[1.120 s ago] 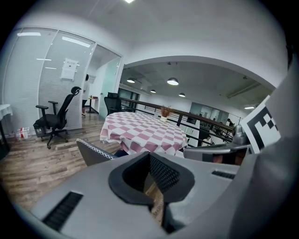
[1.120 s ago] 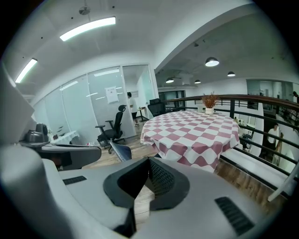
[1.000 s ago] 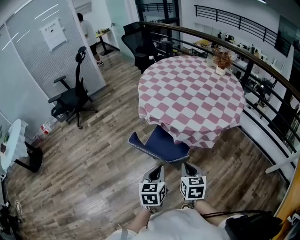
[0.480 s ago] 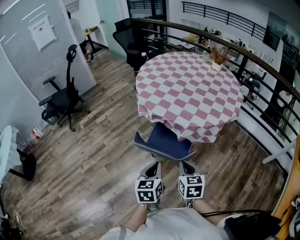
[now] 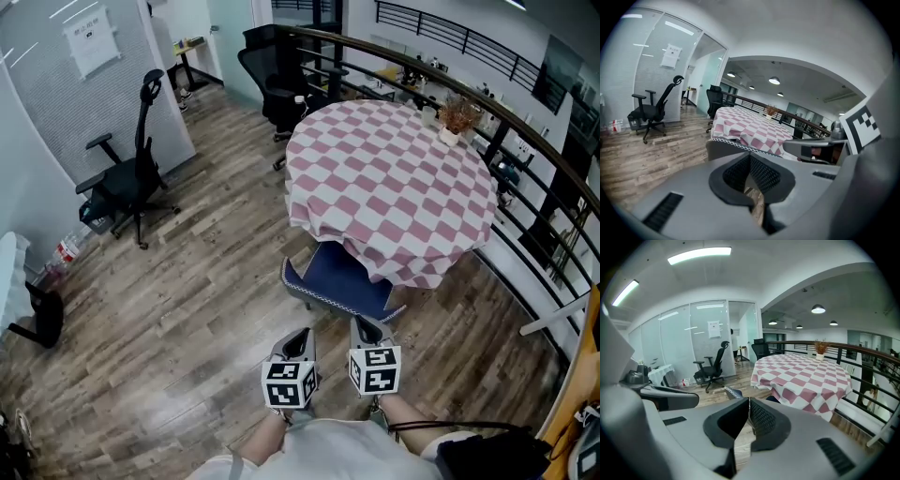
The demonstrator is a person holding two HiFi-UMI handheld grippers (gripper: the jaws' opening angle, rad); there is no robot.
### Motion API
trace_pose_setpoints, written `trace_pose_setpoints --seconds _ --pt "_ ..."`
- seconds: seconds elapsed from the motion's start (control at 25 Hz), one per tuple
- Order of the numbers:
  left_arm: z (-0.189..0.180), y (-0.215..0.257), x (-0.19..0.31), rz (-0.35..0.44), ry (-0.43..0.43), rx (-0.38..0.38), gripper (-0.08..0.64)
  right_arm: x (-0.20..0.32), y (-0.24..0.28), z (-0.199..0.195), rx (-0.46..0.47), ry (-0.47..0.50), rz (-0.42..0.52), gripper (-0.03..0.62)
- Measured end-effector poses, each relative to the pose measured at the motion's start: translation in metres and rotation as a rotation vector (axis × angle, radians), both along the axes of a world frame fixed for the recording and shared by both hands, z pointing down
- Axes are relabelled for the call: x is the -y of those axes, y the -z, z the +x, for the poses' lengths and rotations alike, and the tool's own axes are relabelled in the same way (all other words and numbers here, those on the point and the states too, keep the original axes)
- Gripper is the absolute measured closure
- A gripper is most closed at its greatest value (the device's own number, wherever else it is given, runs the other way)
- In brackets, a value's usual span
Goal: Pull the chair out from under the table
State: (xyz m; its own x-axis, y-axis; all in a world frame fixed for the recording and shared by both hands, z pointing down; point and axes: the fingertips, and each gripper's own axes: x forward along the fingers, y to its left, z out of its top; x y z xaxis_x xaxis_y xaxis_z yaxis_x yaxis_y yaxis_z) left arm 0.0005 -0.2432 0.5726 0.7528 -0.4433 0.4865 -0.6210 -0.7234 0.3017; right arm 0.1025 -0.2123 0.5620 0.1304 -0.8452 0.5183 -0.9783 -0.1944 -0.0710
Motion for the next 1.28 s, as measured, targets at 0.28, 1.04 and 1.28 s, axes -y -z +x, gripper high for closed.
trace_pose_setpoints --seconds 0.28,1.04,1.28 --pt "-0.005 -0.009 0.006 -0.026 0.019 0.001 0.556 0.035 -0.009 -0.010 -0.032 0.213 -0.063 0.507" --pt "-0.004 -0.034 0.028 -0.099 0.127 -0.001 0.556 0.075 -0.077 -0.016 -0.130 0.691 -0.352 0.390" --pt "-0.014 -0.045 0.033 -0.128 0.165 0.014 0.556 0.084 -0.102 -0.012 -0.204 0.768 -0.441 0.390"
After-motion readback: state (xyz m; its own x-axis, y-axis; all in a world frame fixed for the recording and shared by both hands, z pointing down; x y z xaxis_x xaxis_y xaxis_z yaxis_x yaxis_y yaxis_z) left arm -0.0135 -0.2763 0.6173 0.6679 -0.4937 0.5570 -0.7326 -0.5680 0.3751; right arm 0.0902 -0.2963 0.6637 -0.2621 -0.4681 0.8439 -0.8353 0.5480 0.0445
